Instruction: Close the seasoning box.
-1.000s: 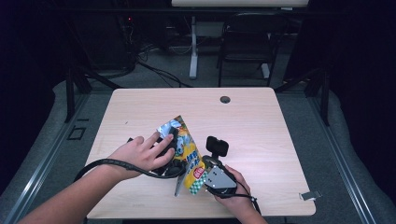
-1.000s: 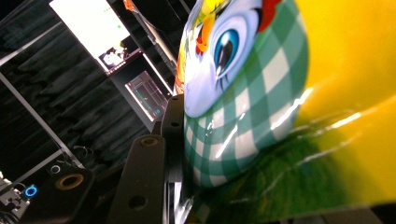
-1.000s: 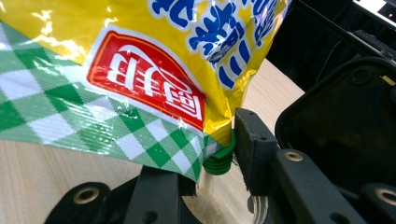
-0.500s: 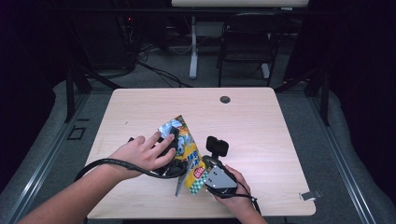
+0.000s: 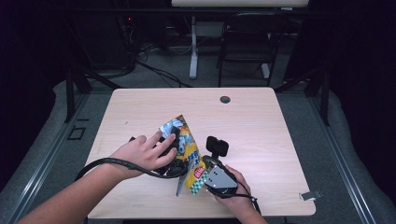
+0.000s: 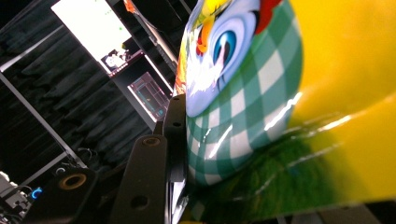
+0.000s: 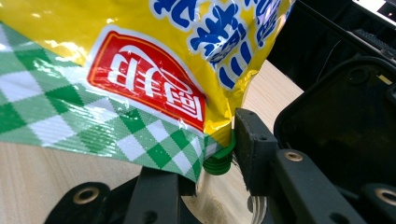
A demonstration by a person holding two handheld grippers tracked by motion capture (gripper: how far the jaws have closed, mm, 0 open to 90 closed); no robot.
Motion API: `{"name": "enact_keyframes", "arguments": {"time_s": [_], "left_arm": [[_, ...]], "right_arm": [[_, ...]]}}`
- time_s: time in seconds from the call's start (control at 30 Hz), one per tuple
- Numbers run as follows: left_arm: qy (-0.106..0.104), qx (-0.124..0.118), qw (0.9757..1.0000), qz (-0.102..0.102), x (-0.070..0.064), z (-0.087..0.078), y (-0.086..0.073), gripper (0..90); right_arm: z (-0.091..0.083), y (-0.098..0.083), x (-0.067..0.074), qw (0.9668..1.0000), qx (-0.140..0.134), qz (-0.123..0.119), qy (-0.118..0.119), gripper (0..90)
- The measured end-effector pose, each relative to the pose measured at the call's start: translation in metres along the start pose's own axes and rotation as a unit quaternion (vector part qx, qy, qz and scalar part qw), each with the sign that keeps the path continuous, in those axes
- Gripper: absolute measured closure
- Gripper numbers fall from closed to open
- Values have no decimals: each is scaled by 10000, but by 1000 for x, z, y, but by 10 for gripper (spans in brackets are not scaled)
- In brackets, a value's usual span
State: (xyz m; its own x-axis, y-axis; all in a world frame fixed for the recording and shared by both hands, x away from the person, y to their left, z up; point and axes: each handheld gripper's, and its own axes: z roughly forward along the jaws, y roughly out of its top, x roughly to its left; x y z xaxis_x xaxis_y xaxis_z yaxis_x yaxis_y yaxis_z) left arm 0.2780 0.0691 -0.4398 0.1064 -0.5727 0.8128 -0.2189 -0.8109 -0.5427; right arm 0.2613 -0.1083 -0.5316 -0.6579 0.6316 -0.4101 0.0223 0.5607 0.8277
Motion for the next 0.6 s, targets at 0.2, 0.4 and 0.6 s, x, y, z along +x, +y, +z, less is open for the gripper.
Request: {"name": "enact_keyframes", "arguments": {"time_s": [0.2, 0.4, 0.6], "left_arm": [[-65, 40, 10000, 31, 2, -1, 0, 681], [-70, 32, 10000, 27, 3, 0, 0, 682], [-66, 33, 10000, 26, 3, 0, 0, 683]], "right_arm": [[0, 0, -1, 10000, -13, 53, 18, 707], [-1, 0, -1, 10000, -15, 78, 23, 707], [-1, 0, -2, 9999, -46, 121, 45, 707]]}}
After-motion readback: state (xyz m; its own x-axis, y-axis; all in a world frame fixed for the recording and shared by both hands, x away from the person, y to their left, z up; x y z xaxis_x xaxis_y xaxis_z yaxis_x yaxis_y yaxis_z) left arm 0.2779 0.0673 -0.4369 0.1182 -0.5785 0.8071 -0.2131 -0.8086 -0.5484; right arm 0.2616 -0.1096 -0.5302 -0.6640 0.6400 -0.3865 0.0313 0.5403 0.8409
